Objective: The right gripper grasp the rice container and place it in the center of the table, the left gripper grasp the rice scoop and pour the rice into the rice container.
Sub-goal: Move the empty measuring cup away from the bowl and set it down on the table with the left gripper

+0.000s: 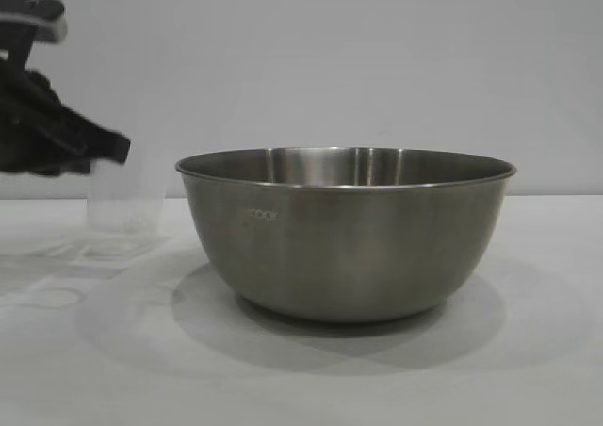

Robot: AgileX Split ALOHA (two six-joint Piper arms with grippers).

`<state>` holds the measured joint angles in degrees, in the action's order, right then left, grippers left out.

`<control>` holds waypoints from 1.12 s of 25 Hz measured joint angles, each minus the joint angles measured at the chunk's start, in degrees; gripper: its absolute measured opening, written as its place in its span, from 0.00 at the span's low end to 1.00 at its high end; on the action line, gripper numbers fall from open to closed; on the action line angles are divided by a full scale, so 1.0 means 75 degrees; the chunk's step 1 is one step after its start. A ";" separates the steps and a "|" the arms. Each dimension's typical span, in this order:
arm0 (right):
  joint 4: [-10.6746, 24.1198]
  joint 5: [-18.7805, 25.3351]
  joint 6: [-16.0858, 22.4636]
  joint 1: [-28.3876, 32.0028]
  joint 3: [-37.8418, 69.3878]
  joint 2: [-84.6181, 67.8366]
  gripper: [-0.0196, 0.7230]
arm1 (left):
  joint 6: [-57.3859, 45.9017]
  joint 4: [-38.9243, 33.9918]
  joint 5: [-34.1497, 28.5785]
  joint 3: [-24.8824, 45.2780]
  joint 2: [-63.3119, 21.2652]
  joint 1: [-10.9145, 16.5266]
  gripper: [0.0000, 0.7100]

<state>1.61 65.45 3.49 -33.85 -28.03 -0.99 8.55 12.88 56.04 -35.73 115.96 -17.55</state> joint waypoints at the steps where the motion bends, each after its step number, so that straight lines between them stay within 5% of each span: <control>1: 0.0000 0.0000 0.0000 0.0000 0.0000 0.0000 0.43 | -0.0068 0.0000 0.0065 0.0123 0.0000 0.0000 0.00; 5: 0.0000 0.0000 0.0014 0.0000 0.0000 0.0000 0.43 | -0.0374 0.0000 0.0494 0.0816 0.0000 0.0000 0.07; 10: 0.0000 0.0000 0.0014 0.0000 0.0000 0.0000 0.43 | -0.0527 0.0000 0.1076 0.1783 -0.0228 0.0000 0.34; 16: 0.0109 0.0000 0.0179 0.0000 0.0000 0.0000 0.43 | -0.0796 0.0015 0.1163 0.2384 -0.1494 0.0000 0.36; 22: 0.0232 0.0000 0.0278 0.0000 0.0000 0.0000 0.43 | -0.0282 0.0560 0.0392 0.2368 -0.2800 0.0000 0.36; 28: 0.0249 0.0000 0.0301 0.0000 0.0000 0.0000 0.43 | 0.0827 0.1099 -0.1366 0.2368 -0.4483 0.0000 0.36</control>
<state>3.48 65.45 5.75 -33.85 -28.03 -0.99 14.75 21.12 45.79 -17.97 82.34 -17.55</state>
